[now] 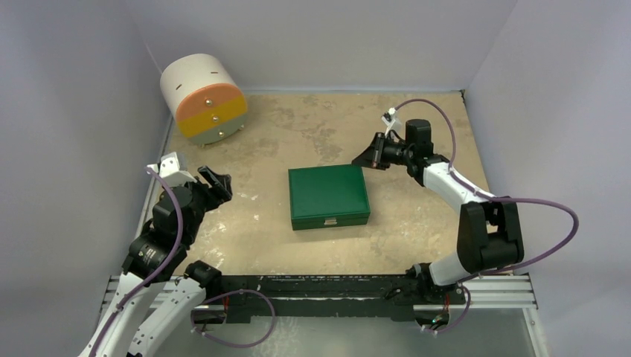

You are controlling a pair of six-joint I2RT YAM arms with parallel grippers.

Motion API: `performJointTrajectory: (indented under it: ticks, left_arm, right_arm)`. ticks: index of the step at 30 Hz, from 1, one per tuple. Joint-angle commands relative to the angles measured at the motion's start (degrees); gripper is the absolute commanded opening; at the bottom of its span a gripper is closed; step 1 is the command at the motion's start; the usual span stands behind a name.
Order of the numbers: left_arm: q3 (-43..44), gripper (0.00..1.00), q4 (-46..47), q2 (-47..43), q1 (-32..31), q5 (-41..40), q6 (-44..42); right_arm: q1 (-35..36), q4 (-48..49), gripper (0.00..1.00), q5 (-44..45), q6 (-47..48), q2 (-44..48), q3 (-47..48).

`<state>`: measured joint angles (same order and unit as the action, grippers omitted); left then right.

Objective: Organize the mixed jewelry

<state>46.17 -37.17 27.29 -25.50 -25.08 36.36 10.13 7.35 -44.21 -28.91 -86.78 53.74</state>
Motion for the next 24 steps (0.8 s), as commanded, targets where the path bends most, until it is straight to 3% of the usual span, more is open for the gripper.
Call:
performJointTrajectory:
  ticks: [1,5,15,24]
  left_arm:
    - [0.12,0.67,2.63,0.9,0.45,0.36,-0.8]
    - [0.12,0.67,2.69,1.3,0.45,0.55,-0.84]
    - [0.04,0.67,2.93,2.3,0.53,1.12,-0.79]
    - [0.09,0.67,3.07,3.38,0.71,1.79,-1.02]
  right_arm:
    - [0.99,-0.64,0.0,1.53,0.81,4.54,-1.74]
    - [4.36,-4.19,0.0,5.76,2.29,8.37,-2.28]
    - [21.78,-17.31,0.0,29.92,6.47,16.28,-2.24]
    - [31.38,-22.75,0.0,40.89,6.24,13.28,-0.66]
